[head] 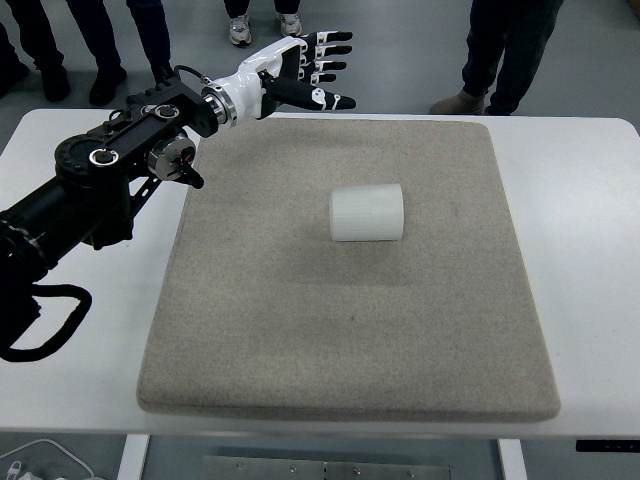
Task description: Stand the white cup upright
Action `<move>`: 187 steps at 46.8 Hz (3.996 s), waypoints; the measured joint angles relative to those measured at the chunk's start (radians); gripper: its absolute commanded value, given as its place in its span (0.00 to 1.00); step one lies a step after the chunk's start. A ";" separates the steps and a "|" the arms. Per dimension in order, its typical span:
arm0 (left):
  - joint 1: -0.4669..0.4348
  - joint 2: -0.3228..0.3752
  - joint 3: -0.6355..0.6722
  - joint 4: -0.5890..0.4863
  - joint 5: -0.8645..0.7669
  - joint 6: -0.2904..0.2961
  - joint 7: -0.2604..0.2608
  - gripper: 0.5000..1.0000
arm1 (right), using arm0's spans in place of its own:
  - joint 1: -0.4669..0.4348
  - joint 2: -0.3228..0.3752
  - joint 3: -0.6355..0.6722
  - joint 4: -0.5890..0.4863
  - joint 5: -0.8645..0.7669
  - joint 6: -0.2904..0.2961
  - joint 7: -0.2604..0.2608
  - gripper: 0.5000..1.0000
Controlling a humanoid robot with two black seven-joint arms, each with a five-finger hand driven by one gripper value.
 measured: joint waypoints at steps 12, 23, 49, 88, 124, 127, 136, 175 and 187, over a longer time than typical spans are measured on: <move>-0.037 0.039 0.106 -0.097 0.120 -0.009 0.012 0.98 | 0.000 0.000 0.000 0.000 0.000 0.000 0.000 0.86; -0.103 0.076 0.221 -0.162 0.150 -0.009 0.066 0.98 | 0.000 0.000 0.000 0.000 0.000 0.000 0.000 0.86; -0.132 0.109 0.230 -0.415 0.250 0.003 0.450 0.98 | 0.000 0.000 0.000 0.000 0.000 0.000 0.000 0.86; -0.106 -0.007 0.303 -0.372 0.304 0.099 0.482 0.98 | 0.000 0.000 0.000 0.000 0.000 0.000 0.000 0.86; -0.077 -0.056 0.324 -0.319 0.341 0.102 0.471 0.94 | 0.000 0.000 0.000 0.000 0.000 0.000 0.000 0.86; -0.077 -0.058 0.325 -0.316 0.341 0.102 0.471 0.92 | 0.000 0.000 0.000 0.000 0.000 0.000 0.000 0.86; -0.076 -0.063 0.330 -0.313 0.358 0.102 0.470 0.79 | 0.000 0.000 0.000 0.000 0.000 0.000 0.000 0.86; -0.085 -0.063 0.299 -0.298 0.365 0.103 0.458 0.05 | 0.000 0.000 0.000 0.000 0.000 0.000 0.000 0.86; -0.088 -0.053 0.248 -0.268 0.271 0.095 0.449 0.04 | 0.000 0.000 0.000 0.000 0.000 0.000 0.000 0.86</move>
